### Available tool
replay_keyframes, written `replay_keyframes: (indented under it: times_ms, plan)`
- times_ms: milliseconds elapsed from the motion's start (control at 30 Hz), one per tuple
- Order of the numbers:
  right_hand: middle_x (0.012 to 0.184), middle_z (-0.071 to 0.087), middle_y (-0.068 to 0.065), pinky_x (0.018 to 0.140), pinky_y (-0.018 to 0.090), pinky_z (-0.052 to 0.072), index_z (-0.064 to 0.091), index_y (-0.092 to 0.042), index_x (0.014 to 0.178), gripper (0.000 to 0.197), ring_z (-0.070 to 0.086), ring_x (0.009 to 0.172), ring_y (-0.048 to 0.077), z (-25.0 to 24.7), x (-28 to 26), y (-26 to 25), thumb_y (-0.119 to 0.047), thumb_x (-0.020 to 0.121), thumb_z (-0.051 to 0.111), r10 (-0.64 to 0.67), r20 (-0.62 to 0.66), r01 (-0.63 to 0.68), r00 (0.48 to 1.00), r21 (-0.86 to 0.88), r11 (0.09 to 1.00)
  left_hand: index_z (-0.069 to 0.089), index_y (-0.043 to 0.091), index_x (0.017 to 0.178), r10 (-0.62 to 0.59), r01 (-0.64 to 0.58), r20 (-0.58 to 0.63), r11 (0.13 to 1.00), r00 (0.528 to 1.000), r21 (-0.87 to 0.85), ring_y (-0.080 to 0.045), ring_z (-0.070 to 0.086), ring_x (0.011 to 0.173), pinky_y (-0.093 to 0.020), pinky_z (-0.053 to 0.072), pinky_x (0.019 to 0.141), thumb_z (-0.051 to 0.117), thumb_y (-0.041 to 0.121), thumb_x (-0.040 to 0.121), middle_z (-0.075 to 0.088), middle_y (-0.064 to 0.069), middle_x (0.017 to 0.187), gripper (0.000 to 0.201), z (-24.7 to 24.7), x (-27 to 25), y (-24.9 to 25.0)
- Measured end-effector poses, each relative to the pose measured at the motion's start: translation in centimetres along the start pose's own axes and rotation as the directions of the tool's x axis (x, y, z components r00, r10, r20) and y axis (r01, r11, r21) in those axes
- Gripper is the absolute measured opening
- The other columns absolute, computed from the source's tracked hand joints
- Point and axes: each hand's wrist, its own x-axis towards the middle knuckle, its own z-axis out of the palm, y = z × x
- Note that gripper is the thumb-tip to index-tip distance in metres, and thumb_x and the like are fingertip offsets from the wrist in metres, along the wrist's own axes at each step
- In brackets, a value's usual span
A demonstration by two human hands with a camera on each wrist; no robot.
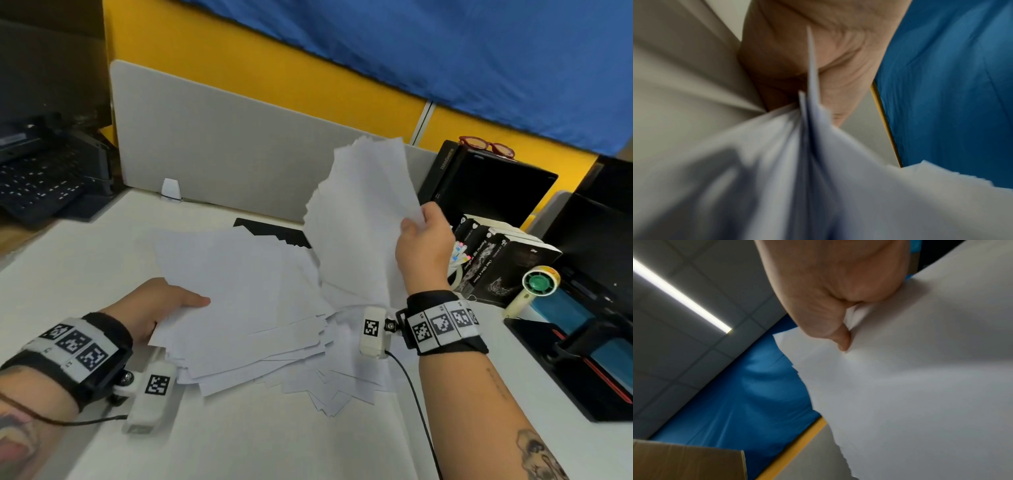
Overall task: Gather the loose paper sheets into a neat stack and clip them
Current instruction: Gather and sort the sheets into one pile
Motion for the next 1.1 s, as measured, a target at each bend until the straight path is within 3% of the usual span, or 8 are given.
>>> replay_keyframes:
  times_ms: [300, 400, 533, 633, 800, 900, 967, 1100]
  plan:
    - [0.087, 0.068, -0.005, 0.056, 0.01, 0.049, 0.064, -0.008, 0.106, 0.019, 0.066, 0.069, 0.0, 2.1, -0.6, -1.3, 0.003, 0.091, 0.063, 0.22, 0.079, -0.23, 0.972, 0.494, 0.839, 0.067, 0.003, 0.126, 0.025, -0.026, -0.013, 0.997, 1.0, -0.078, -0.033, 0.07, 0.1, -0.04, 0.056, 0.085, 0.079, 0.02, 0.086, 0.071, -0.017, 0.124, 0.045, 0.2, -0.7, 0.1]
    - [0.091, 0.071, 0.001, 0.05, 0.013, 0.051, 0.066, -0.003, 0.113, 0.024, 0.067, 0.073, 0.011, 5.0, -2.5, -0.1, 0.003, 0.089, 0.066, 0.332, 0.226, -0.401, 0.916, 0.478, 0.782, 0.049, 0.018, 0.149, 0.036, -0.045, -0.043, 0.973, 0.998, -0.227, -0.03, 0.051, 0.133, -0.04, 0.042, 0.107, 0.054, 0.068, 0.092, 0.052, -0.009, 0.149, 0.076, 0.6, -1.6, 0.9]
    - [0.106, 0.073, 0.009, 0.058, 0.024, 0.055, 0.064, -0.006, 0.119, 0.03, 0.07, 0.08, 0.02, 8.7, -5.1, 1.8, -0.004, 0.089, 0.071, 0.411, 0.547, -0.579, 0.73, 0.174, 0.797, 0.045, 0.026, 0.149, 0.036, -0.028, 0.024, 0.958, 0.999, -0.286, -0.031, 0.055, 0.125, -0.044, 0.043, 0.102, 0.038, 0.074, 0.093, 0.057, -0.006, 0.137, 0.075, 0.9, -2.6, 1.6]
    - [0.112, 0.071, 0.007, 0.065, 0.035, 0.058, 0.058, -0.008, 0.122, 0.041, 0.069, 0.082, 0.027, 9.9, -6.4, 1.6, -0.018, 0.086, 0.076, 0.374, 0.77, -0.387, 0.517, -0.179, 0.904, 0.045, 0.026, 0.152, 0.088, -0.083, 0.028, 0.984, 0.996, -0.158, -0.024, 0.039, 0.144, -0.041, 0.028, 0.116, 0.064, 0.074, 0.08, 0.042, 0.002, 0.159, 0.089, 0.4, -1.5, 0.7]
    - [0.151, 0.042, 0.006, 0.107, 0.034, 0.036, 0.037, -0.011, 0.149, 0.063, 0.043, 0.137, 0.026, 11.4, -5.9, 0.1, -0.035, 0.097, 0.061, 0.364, 0.795, 0.052, 0.486, -0.442, 0.896, 0.064, 0.016, 0.116, 0.112, -0.109, 0.032, 0.989, 0.993, -0.1, -0.012, 0.065, 0.088, -0.023, 0.048, 0.069, 0.075, 0.041, 0.088, 0.071, 0.004, 0.1, 0.039, 0.6, -0.6, 0.1]
    - [0.161, 0.032, 0.003, 0.118, 0.039, 0.027, 0.04, -0.025, 0.153, 0.055, 0.033, 0.146, 0.026, 12.7, -5.7, -0.4, -0.037, 0.101, 0.052, 0.331, 0.858, 0.163, 0.394, -0.42, 0.893, 0.067, 0.012, 0.118, 0.132, -0.128, 0.042, 0.988, 0.99, -0.085, -0.026, 0.072, 0.099, -0.039, 0.057, 0.085, 0.08, 0.022, 0.085, 0.075, -0.007, 0.108, 0.037, 0.5, -0.2, -0.2]
    - [0.159, 0.036, 0.0, 0.116, 0.037, 0.032, 0.038, -0.025, 0.153, 0.063, 0.039, 0.142, 0.025, 13.4, -5.8, -0.2, -0.043, 0.096, 0.059, 0.326, 0.858, 0.004, 0.398, -0.357, 0.934, 0.062, 0.012, 0.132, 0.158, -0.158, 0.001, 0.984, 0.987, -0.079, -0.031, 0.068, 0.114, -0.047, 0.051, 0.103, 0.082, 0.012, 0.083, 0.072, -0.007, 0.122, 0.053, 0.4, 0.3, -0.6]
    - [0.15, 0.043, 0.007, 0.106, 0.042, 0.044, 0.017, -0.016, 0.156, 0.112, 0.051, 0.131, 0.028, 13.6, -5.5, 0.8, -0.058, 0.073, 0.079, 0.443, 0.673, -0.4, 0.593, -0.231, 0.887, 0.05, 0.02, 0.143, 0.311, -0.314, -0.048, 0.942, 0.949, -0.117, -0.025, 0.062, 0.123, -0.047, 0.046, 0.11, 0.08, 0.013, 0.086, 0.066, 0.001, 0.132, 0.065, 0.7, 0.1, -0.3]
